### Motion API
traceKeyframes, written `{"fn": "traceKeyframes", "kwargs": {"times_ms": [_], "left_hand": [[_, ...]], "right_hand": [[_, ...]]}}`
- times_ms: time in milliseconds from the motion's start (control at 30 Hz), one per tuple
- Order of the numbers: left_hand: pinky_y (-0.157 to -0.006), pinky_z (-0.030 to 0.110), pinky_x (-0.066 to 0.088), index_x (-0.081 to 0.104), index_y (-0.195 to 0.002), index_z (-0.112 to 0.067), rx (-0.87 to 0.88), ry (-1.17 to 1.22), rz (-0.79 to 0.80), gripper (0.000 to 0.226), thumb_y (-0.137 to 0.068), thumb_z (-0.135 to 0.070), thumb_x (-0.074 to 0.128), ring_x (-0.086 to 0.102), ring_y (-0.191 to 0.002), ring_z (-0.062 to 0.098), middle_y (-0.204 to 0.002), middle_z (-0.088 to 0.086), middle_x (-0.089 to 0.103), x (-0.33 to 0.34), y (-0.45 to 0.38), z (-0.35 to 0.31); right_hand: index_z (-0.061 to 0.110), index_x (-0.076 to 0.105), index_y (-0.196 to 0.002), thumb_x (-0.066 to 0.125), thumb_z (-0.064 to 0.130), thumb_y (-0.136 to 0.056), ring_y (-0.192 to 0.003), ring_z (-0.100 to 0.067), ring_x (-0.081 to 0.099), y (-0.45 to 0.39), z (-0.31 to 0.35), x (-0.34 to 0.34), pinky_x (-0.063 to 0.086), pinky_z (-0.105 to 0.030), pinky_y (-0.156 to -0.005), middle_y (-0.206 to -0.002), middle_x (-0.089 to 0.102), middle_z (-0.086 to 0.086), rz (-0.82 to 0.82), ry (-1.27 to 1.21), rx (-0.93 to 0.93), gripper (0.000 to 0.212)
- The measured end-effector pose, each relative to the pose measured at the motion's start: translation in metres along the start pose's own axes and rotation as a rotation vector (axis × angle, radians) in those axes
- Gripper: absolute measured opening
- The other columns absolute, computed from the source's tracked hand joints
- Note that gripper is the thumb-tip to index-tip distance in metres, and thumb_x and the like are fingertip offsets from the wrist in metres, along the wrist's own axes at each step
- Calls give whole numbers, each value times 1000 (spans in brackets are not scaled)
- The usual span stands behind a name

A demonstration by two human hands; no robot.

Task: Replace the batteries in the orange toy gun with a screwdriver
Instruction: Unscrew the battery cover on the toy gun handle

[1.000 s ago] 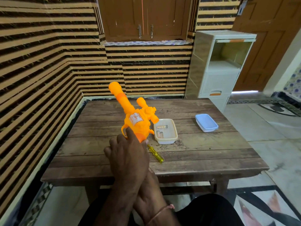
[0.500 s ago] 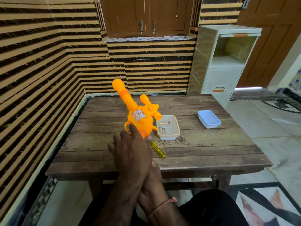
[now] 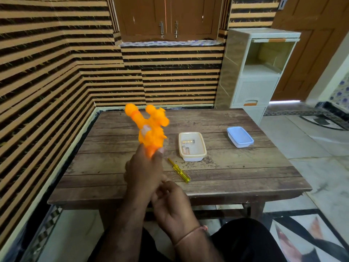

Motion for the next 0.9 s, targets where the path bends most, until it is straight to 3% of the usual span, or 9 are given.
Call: {"fn": "traceKeyframes", "kwargs": {"times_ms": [67, 233, 367, 600, 667, 733, 767, 833, 900], "left_hand": [[-64, 31, 41, 59, -82, -19, -171, 520, 43, 24, -96, -39, 59, 54, -71, 20, -72, 0, 58, -9, -9, 8], [-85, 33, 45, 59, -124, -19, -409, 1344, 275, 44, -91, -48, 52, 61, -85, 13, -98, 2, 67, -19, -18, 52], [-86, 33, 54, 62, -117, -21, -384, 1495, 356, 65, -62, -52, 77, 68, -82, 14, -91, 4, 70, -10, -13, 76], [-81, 40, 59, 63, -123, -18, -442, 1707, 339, 46, -101, -51, 39, 68, -90, 15, -100, 4, 68, -2, -19, 82], [-104, 48, 45, 57, -134, -10, -473, 1758, 430, 59, -106, -53, 27, 63, -110, 23, -116, 14, 65, -1, -25, 87], [-122, 47, 10, 39, -148, -5, -452, 1597, 330, 69, -106, -55, 15, 46, -133, 31, -138, 22, 52, -3, -21, 96], [-122, 48, 12, 40, -147, -6, -427, 1568, 312, 68, -106, -55, 16, 47, -133, 31, -138, 22, 53, -3, -21, 96], [-102, 49, 47, 62, -130, -12, -464, 1703, 410, 58, -106, -53, 28, 66, -107, 24, -114, 12, 67, 7, -31, 99], [-80, 42, 59, 68, -117, -19, -439, 1762, 348, 46, -104, -52, 38, 70, -88, 17, -98, 4, 70, 5, -28, 93]], "right_hand": [[-9, 56, -108, 28, -14, -91, -89, -31, 67, 3, 19, 6, 62, -32, -66, -100, 66, -25, -5, -81, -71, 32], [-11, 57, -114, 38, 23, -99, -110, -42, 62, 12, 73, 14, 54, -49, -85, -115, 64, -33, -26, -120, -176, 41], [-11, 53, -120, 35, 42, -99, -117, -44, 57, 16, 105, 5, 45, -51, -102, -118, 62, -35, -48, -112, -244, 60], [-8, 51, -125, 31, 50, -101, -120, -38, 55, 2, 163, -28, 39, -46, -109, -127, 58, -28, -258, 133, -453, 65], [-3, 55, -118, 31, 48, -102, -120, -35, 56, -1, 178, -30, 39, -45, -110, -126, 59, -25, -326, 261, -545, 59], [6, 62, -103, 31, 44, -103, -112, -29, 61, -4, 190, -33, 44, -41, -104, -119, 64, -20, -457, 589, -681, 48], [11, 63, -96, 31, 42, -103, -105, -28, 63, -7, 195, -38, 47, -41, -98, -112, 67, -17, -547, 920, -775, 45], [15, 61, -98, 26, 48, -101, -104, -32, 62, -16, 197, -51, 47, -42, -90, -108, 67, -13, -645, 1765, -831, 48], [16, 49, -127, 9, 59, -93, -133, -31, 44, -30, 192, -72, 36, -47, -106, -138, 52, -13, -597, 2370, -615, 68]]}}
Point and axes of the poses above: each hand's wrist, its own y-axis away from the middle knuckle, its own x-axis out of the palm, z = x × y, the point moved 1 cm from there along -y, towards the middle knuckle
